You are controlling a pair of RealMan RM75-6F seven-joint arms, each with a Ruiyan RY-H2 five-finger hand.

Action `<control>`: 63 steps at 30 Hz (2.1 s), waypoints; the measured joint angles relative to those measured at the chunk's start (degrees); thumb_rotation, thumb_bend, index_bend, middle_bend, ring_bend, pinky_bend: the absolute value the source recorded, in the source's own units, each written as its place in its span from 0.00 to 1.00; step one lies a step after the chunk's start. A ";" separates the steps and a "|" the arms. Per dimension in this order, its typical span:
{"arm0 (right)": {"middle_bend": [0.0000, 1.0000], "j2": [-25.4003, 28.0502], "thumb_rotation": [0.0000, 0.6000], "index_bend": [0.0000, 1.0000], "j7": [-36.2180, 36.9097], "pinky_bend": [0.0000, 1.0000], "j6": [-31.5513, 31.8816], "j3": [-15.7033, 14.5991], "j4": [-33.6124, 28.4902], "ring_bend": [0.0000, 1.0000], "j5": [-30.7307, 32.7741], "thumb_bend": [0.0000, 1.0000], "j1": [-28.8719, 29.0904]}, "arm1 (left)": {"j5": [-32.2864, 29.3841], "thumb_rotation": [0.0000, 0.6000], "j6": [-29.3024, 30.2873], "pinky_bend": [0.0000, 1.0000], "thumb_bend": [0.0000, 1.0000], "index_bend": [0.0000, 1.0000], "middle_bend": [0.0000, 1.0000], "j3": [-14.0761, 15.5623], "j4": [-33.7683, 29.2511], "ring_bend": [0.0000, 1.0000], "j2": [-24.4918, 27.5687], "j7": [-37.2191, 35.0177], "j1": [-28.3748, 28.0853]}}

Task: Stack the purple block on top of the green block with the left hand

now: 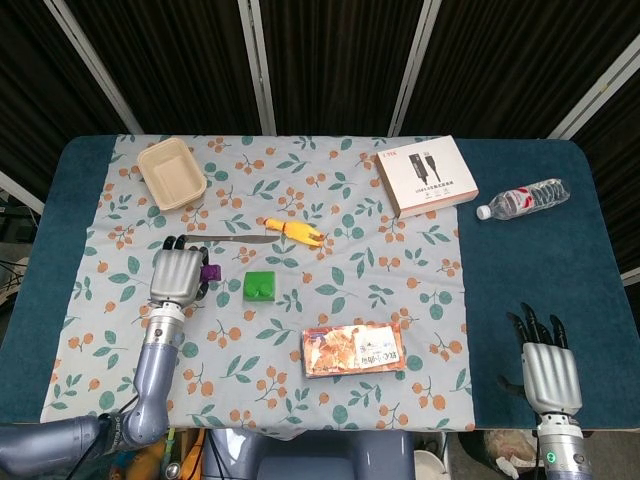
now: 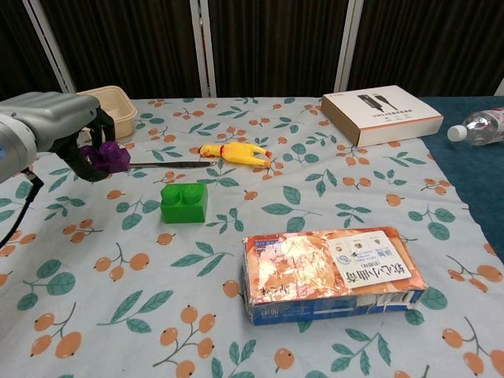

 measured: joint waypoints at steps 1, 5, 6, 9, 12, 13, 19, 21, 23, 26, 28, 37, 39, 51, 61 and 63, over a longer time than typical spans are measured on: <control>0.08 0.09 1.00 0.16 0.00 0.00 0.00 0.02 -0.10 0.22 0.02 0.15 0.00 | -1.54 1.00 0.21 0.17 0.36 0.49 0.47 -0.13 -0.82 0.17 0.45 0.93 -0.33; 0.08 0.10 1.00 0.16 -0.19 0.00 -0.16 -0.13 -0.19 0.22 0.11 0.15 0.02 | -6.41 1.00 0.54 0.17 0.35 0.49 0.46 -0.65 -2.93 0.17 1.64 2.75 -1.51; 0.08 0.04 1.00 0.16 -0.29 0.00 -0.18 -0.14 -0.16 0.22 0.22 0.15 0.02 | -7.46 1.00 0.53 0.17 0.35 0.49 0.46 -0.77 -3.32 0.17 1.89 3.01 -1.82; 0.08 -0.12 1.00 0.16 -0.44 0.00 -0.15 -0.08 -0.07 0.22 0.45 0.15 0.02 | -10.40 1.00 0.37 0.17 0.35 0.48 0.46 -1.07 -4.41 0.17 2.79 3.76 -3.03; 0.08 -0.11 1.00 0.16 -0.54 0.00 -0.20 -0.01 -0.10 0.22 0.59 0.15 0.09 | -12.20 1.00 0.14 0.17 0.35 0.48 0.46 -1.45 -5.14 0.17 3.61 3.95 -4.41; 0.08 -0.12 1.00 0.16 -0.57 0.00 -0.24 -0.01 -0.10 0.22 0.62 0.15 0.11 | -12.67 1.00 0.09 0.17 0.35 0.48 0.45 -1.61 -5.39 0.17 3.86 3.98 -4.95; 0.08 -0.22 1.00 0.16 -0.76 0.00 -0.20 0.00 -0.26 0.22 0.64 0.15 0.16 | -13.07 1.00 0.62 0.17 0.35 0.48 0.45 -1.88 -6.73 0.17 4.39 4.17 -7.74; 0.08 -0.17 1.00 0.16 -0.79 0.00 -0.20 0.02 -0.41 0.22 0.76 0.15 0.17 | -13.00 1.00 0.91 0.17 0.35 0.48 0.44 -1.73 -7.02 0.17 4.36 4.44 -8.56; 0.08 -0.10 1.00 0.16 -0.74 0.00 -0.16 0.02 -0.57 0.22 0.67 0.15 0.17 | -12.99 1.00 1.41 0.17 0.35 0.48 0.44 -1.42 -7.23 0.17 4.14 5.03 -9.69; 0.08 0.05 1.00 0.16 -0.55 0.00 0.03 -0.04 -0.69 0.22 0.37 0.15 0.10 | -12.96 1.00 2.70 0.17 0.35 0.48 0.44 -0.83 -7.25 0.17 3.58 6.15 -11.36; 0.08 0.21 1.00 0.16 -0.22 0.00 0.10 -0.09 -0.72 0.22 0.32 0.15 0.00 | -13.20 1.00 3.52 0.17 0.35 0.48 0.44 -0.48 -7.21 0.17 3.03 6.87 -12.44; 0.08 0.66 1.00 0.16 0.54 0.00 0.17 -0.18 -0.77 0.22 0.23 0.15 -0.20 | -15.11 1.00 5.86 0.17 0.35 0.47 0.44 1.35 -5.00 0.17 -0.08 8.55 -16.28; 0.08 0.61 1.00 0.16 0.48 0.00 0.08 -0.16 -0.72 0.22 0.37 0.15 -0.16 | -15.08 1.00 6.14 0.17 0.35 0.47 0.44 1.89 -4.56 0.17 -0.71 8.42 -16.67; 0.08 0.76 1.00 0.16 0.70 0.00 0.05 -0.15 -0.56 0.22 0.49 0.15 -0.17 | -12.86 1.00 8.14 0.17 0.35 0.47 0.44 5.32 -1.56 0.17 -4.58 6.90 -17.89; 0.08 0.96 1.00 0.16 0.88 0.00 0.02 -0.15 -0.63 0.22 0.56 0.15 -0.20 | -12.69 1.00 8.54 0.17 0.35 0.47 0.44 6.52 0.25 0.17 -6.52 6.56 -18.25; 0.08 0.99 1.00 0.17 0.97 0.00 0.06 -0.12 -0.65 0.22 0.55 0.15 -0.22 | -12.51 1.00 8.68 0.17 0.35 0.46 0.44 6.74 0.36 0.17 -6.75 6.21 -18.12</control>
